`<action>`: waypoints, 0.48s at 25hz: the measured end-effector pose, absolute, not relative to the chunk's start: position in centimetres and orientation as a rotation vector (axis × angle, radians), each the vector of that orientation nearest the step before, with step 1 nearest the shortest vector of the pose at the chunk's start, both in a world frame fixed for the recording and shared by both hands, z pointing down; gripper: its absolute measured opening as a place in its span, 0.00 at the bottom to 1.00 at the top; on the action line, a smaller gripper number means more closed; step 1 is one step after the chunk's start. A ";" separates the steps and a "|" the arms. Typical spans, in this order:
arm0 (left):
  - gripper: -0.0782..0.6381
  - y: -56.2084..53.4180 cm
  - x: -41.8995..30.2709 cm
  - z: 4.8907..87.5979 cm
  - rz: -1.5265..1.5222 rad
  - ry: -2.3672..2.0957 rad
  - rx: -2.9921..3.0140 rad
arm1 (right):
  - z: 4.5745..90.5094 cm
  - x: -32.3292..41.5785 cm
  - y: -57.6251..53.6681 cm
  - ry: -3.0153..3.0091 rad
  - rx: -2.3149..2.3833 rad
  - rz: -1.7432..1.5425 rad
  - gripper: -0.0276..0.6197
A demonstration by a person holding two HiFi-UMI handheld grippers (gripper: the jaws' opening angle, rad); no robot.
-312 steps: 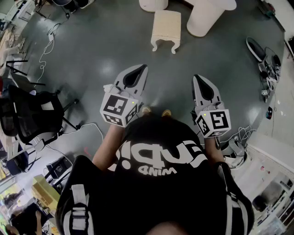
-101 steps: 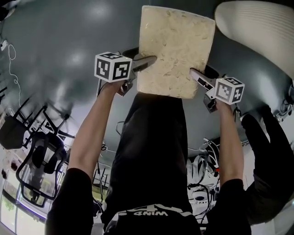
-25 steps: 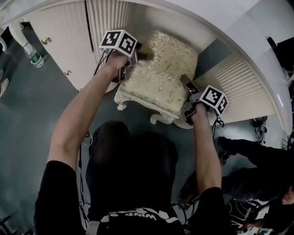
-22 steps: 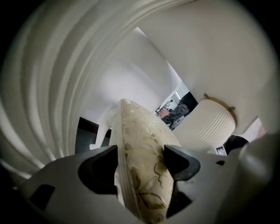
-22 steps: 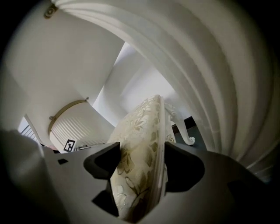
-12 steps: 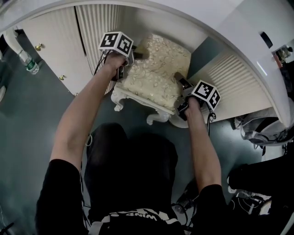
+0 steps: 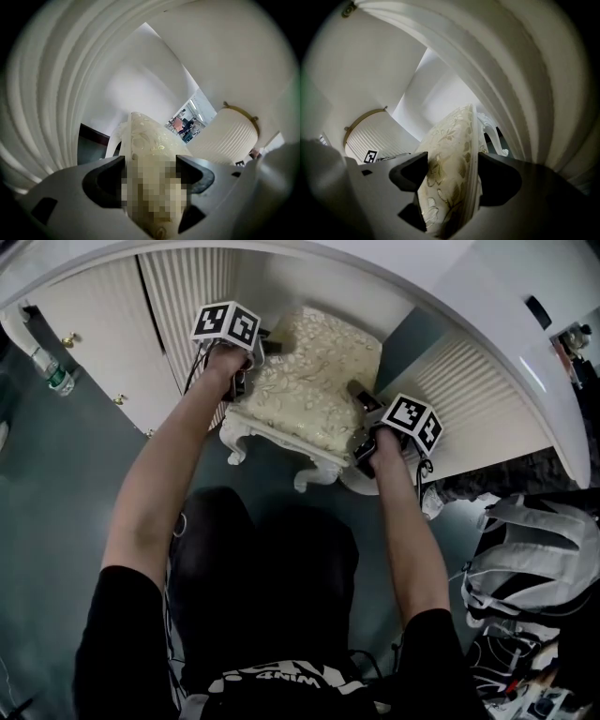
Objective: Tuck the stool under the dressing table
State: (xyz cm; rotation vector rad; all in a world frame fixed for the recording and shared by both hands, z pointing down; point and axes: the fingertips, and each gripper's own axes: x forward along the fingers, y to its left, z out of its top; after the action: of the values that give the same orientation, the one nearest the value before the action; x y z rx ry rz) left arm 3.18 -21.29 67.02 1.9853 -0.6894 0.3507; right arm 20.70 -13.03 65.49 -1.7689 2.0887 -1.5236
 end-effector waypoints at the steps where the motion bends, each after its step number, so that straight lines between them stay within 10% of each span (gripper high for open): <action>1: 0.57 -21.4 3.1 66.9 0.343 -0.698 1.989 | 65.5 20.8 -13.1 2.082 -1.772 -1.525 0.55; 7: 0.48 -21.3 1.2 64.2 0.335 -0.793 2.167 | 62.0 21.0 -12.2 2.234 -1.908 -1.262 0.54; 10: 0.12 -20.8 0.8 61.5 0.350 -0.857 2.306 | 58.3 20.7 -12.5 2.354 -1.876 -1.058 0.08; 12: 0.12 -20.2 1.5 59.9 0.345 -0.863 2.373 | 57.3 19.1 -12.8 2.477 -1.840 -0.981 0.08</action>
State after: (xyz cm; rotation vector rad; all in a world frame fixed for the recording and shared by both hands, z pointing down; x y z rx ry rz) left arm 1.47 -20.24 59.92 2.3728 -0.8634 0.3447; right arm 19.11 -12.80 57.32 -1.8404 2.4770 -0.9813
